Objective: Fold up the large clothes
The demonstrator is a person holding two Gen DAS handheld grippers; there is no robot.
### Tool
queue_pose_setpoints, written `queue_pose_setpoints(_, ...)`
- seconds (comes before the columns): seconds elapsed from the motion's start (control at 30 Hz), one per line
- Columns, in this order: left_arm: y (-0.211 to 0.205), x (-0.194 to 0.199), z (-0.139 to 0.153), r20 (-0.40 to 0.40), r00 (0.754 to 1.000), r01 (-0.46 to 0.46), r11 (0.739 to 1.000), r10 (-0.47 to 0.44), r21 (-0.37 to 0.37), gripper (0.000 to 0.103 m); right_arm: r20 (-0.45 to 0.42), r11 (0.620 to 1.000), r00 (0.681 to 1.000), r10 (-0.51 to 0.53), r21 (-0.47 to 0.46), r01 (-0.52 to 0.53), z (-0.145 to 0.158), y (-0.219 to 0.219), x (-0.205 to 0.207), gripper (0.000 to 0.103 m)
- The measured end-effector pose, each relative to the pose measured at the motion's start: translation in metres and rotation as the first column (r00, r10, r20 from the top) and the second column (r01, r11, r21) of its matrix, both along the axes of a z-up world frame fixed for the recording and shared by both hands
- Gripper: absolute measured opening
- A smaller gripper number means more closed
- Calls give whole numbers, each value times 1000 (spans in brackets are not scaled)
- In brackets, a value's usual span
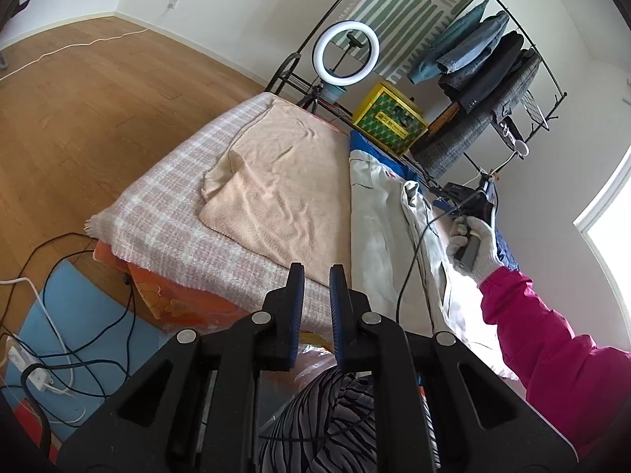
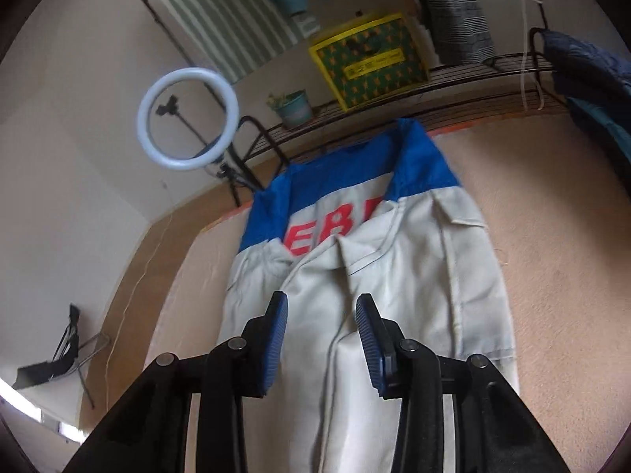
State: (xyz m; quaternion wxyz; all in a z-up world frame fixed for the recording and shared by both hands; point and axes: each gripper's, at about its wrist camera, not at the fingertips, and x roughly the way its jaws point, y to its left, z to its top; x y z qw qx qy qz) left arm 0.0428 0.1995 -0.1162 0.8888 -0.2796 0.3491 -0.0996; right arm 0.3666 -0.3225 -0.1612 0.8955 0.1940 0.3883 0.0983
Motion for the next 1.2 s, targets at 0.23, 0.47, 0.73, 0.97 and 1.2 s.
queue_pose_setpoints(0.23,-14,6,3,11,999,37,999,-37,25,10,-73,996,995,-67,-60,62,-25,34,38,39)
queue_pose_setpoints(0.47,-33,17,-2,-6,996,94,995,-94,33,10,-210,927,970,122,-326,-187,-44,95,45,50)
queue_pose_setpoints(0.73,-57,46,-37,-94,974,192,972,-206,-138,54,-38,973,976,215,-74,-218,34,16,-43,49)
queue_pose_setpoints(0.97,-78,76,-84,-183,927,249,902,-327,-352,68,-35,956,959,281,-71,-283,51,-44,-168,59)
queue_pose_setpoints(1.2,-93,88,-122,-249,908,198,868,-337,-455,68,-139,957,948,288,14,-289,4,-85,-275,68)
